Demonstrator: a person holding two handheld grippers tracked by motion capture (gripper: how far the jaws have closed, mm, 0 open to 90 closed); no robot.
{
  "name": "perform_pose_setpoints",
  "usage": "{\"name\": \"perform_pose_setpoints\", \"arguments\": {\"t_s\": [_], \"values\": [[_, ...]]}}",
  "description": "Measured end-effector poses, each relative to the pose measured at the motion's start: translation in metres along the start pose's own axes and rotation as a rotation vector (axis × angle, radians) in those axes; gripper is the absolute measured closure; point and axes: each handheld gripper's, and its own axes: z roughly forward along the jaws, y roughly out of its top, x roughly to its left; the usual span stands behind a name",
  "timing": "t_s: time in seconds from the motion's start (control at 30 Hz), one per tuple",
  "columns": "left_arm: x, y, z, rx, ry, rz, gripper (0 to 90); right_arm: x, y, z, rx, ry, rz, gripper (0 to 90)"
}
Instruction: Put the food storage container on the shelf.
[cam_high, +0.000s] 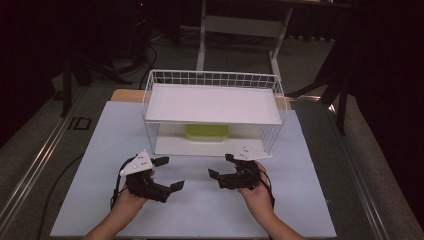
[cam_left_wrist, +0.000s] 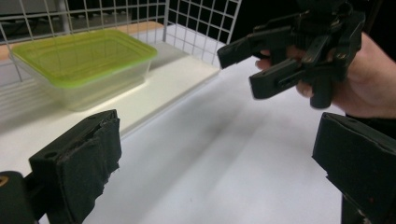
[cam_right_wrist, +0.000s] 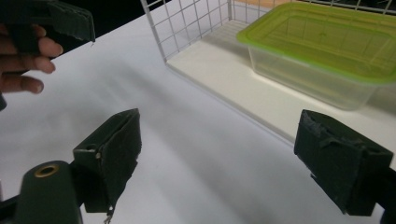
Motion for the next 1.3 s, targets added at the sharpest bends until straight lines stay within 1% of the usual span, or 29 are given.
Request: {"name": "perform_pose_setpoints", "arguments": {"t_s": [0.07,0.1,0.17,0.27,0.33,0.43,0.53,0.6,0.67,0.73,0.8,0.83,0.87,0.97,1.0,1.07,1.13,1.17,1.23,1.3], "values": [[-0.001,-0.003,-0.003,0.005,0.010,0.009,2.0,0.001,-0.004,-0.006,-0.001,-0.012,-0.012,14.8],[-0.002,-0.004,-0.004,0.005,0.009,0.005,2.0,0.002,-0.006,-0.008,0.002,-0.010,-0.015,14.8],[-0.004,-0.007,-0.007,-0.002,0.003,-0.005,2.0,0.001,-0.010,-0.015,-0.007,-0.010,-0.007,14.9],[-0.007,-0.010,-0.011,-0.007,-0.005,-0.003,2.0,0.000,-0.015,-0.025,-0.016,-0.005,0.014,14.9],[-0.008,-0.013,-0.013,-0.006,-0.015,-0.010,2.0,0.000,-0.018,-0.032,-0.008,-0.007,0.014,14.9],[-0.010,-0.019,-0.016,0.001,-0.012,-0.017,2.0,0.001,-0.024,-0.040,0.000,-0.012,0.006,14.9],[-0.012,-0.024,-0.019,0.010,-0.007,-0.010,2.0,0.001,-0.029,-0.049,-0.001,-0.013,0.009,14.9],[-0.013,-0.026,-0.022,0.006,-0.006,-0.010,2.0,0.001,-0.032,-0.056,-0.007,-0.018,0.015,14.9],[-0.015,-0.028,-0.025,0.003,-0.003,-0.013,2.0,0.000,-0.035,-0.061,0.000,-0.034,0.017,14.9],[-0.015,-0.031,-0.028,-0.001,-0.003,-0.010,2.0,-0.001,-0.038,-0.066,0.000,-0.030,0.030,14.9],[-0.016,-0.034,-0.030,-0.002,0.004,-0.005,2.0,-0.002,-0.040,-0.069,0.000,-0.036,0.029,14.9],[-0.016,-0.035,-0.031,-0.002,0.006,-0.006,2.0,-0.004,-0.042,-0.075,-0.007,-0.037,0.031,14.9],[-0.016,-0.036,-0.032,-0.005,0.004,-0.009,2.0,-0.005,-0.044,-0.077,-0.011,-0.041,0.035,14.9],[-0.016,-0.039,-0.033,-0.013,0.000,-0.017,2.0,-0.006,-0.047,-0.080,-0.012,-0.043,0.031,15.0],[-0.017,-0.040,-0.033,-0.006,0.007,-0.007,2.0,-0.007,-0.048,-0.081,-0.009,-0.046,0.028,14.9],[-0.017,-0.042,-0.033,-0.006,0.006,-0.006,2.0,-0.009,-0.055,-0.083,-0.009,-0.044,0.048,15.0],[-0.017,-0.044,-0.032,-0.007,0.010,-0.003,2.0,-0.010,-0.058,-0.084,-0.008,-0.031,0.051,14.9],[-0.017,-0.044,-0.032,-0.007,0.011,0.000,2.0,-0.011,-0.060,-0.084,-0.008,-0.022,0.046,14.9],[-0.017,-0.045,-0.032,-0.004,0.016,0.009,2.0,-0.012,-0.062,-0.083,-0.007,-0.019,0.027,14.9],[-0.017,-0.047,-0.031,-0.003,0.008,0.006,2.0,-0.013,-0.064,-0.082,-0.002,-0.022,0.010,14.9]]}}
